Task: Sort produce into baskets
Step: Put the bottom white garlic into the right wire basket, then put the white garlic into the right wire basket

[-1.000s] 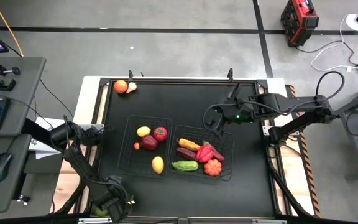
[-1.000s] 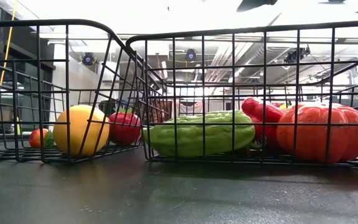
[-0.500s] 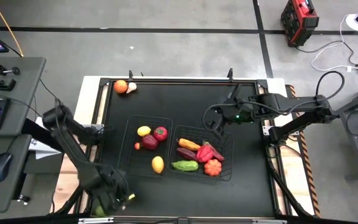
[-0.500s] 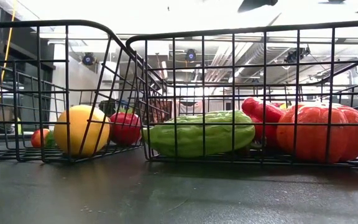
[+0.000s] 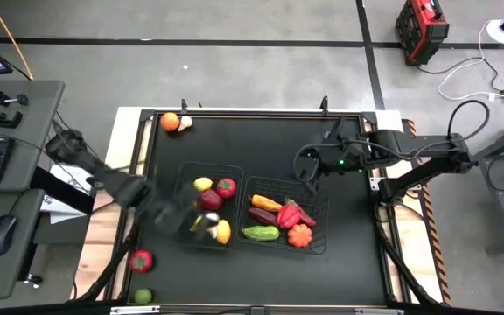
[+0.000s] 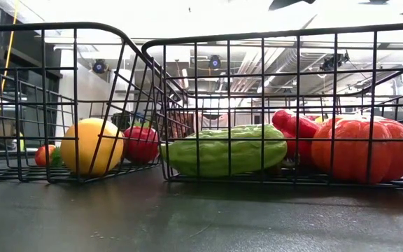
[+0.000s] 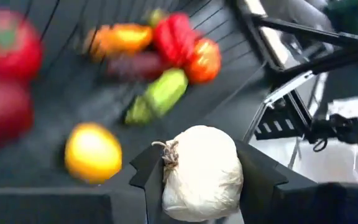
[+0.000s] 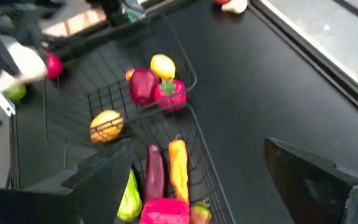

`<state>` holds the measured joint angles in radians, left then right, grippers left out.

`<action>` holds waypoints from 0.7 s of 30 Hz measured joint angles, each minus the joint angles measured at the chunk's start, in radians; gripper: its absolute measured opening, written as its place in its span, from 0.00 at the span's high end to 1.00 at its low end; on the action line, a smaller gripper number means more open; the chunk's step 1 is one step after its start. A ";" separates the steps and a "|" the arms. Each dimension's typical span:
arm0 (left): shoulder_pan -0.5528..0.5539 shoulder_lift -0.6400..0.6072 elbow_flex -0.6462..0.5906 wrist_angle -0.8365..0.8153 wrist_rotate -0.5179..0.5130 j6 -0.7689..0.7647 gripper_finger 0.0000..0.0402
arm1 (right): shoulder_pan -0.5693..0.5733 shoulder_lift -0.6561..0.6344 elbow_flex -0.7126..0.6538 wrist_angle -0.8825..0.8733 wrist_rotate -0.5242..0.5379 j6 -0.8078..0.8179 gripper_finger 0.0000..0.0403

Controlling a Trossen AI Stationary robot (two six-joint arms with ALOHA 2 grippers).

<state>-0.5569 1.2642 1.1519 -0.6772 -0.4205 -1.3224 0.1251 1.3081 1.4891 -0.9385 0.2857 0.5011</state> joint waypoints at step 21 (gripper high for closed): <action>0.503 0.297 0.000 0.570 0.732 0.825 0.28 | 0.000 -0.005 0.000 0.041 0.140 0.223 0.12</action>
<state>-0.0544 1.5609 1.1517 -0.1073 0.3112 -0.4975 0.1249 1.3033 1.4895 -0.8976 0.4257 0.7237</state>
